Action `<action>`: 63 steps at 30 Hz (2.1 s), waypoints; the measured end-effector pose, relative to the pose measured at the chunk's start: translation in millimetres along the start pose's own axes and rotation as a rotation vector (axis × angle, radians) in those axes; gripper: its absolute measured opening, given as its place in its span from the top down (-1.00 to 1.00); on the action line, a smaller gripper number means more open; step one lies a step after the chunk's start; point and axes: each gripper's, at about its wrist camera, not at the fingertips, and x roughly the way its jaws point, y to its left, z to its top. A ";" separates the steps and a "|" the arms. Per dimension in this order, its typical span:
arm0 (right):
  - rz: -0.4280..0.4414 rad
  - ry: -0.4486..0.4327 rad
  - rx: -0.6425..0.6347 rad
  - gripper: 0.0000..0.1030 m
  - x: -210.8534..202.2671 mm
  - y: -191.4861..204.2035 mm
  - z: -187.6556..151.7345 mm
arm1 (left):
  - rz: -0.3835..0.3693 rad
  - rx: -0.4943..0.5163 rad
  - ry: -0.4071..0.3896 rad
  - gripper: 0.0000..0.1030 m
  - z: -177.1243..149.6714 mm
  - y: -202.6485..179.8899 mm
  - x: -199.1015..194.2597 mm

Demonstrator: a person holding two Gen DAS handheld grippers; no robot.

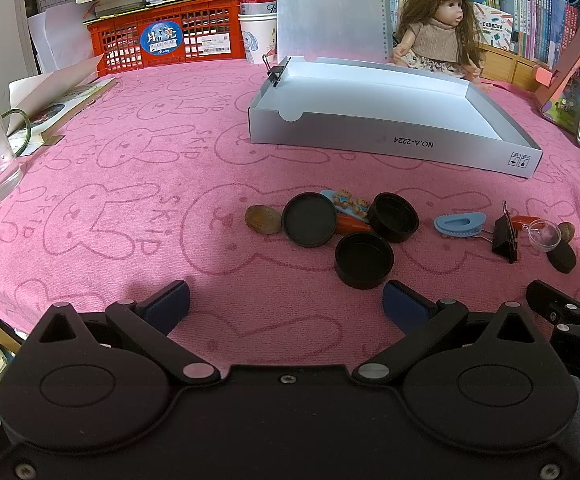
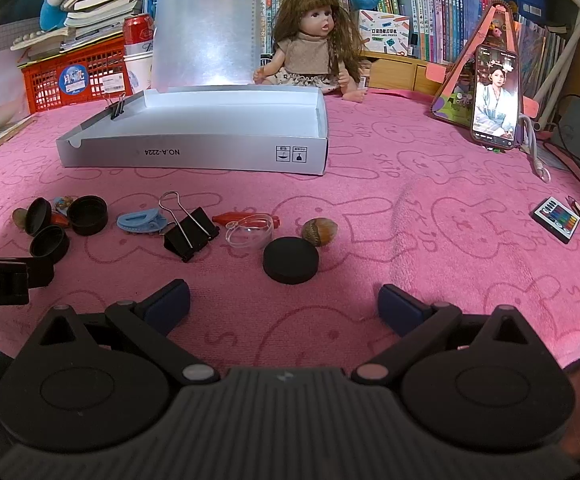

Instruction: Organize rigid objects

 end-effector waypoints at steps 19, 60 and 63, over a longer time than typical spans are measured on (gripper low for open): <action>-0.002 -0.001 0.000 -1.00 -0.2 0.5 -0.3 | 0.000 0.000 0.000 -1.00 0.1 0.2 -0.2; -0.001 -0.130 0.002 -1.00 -2.9 -0.6 -16.4 | -0.020 0.018 -0.047 -0.99 -5.8 2.8 -3.7; 0.003 -0.125 -0.005 -1.00 -2.9 -0.8 -13.8 | -0.038 0.020 -0.058 -0.93 -6.8 1.9 -7.0</action>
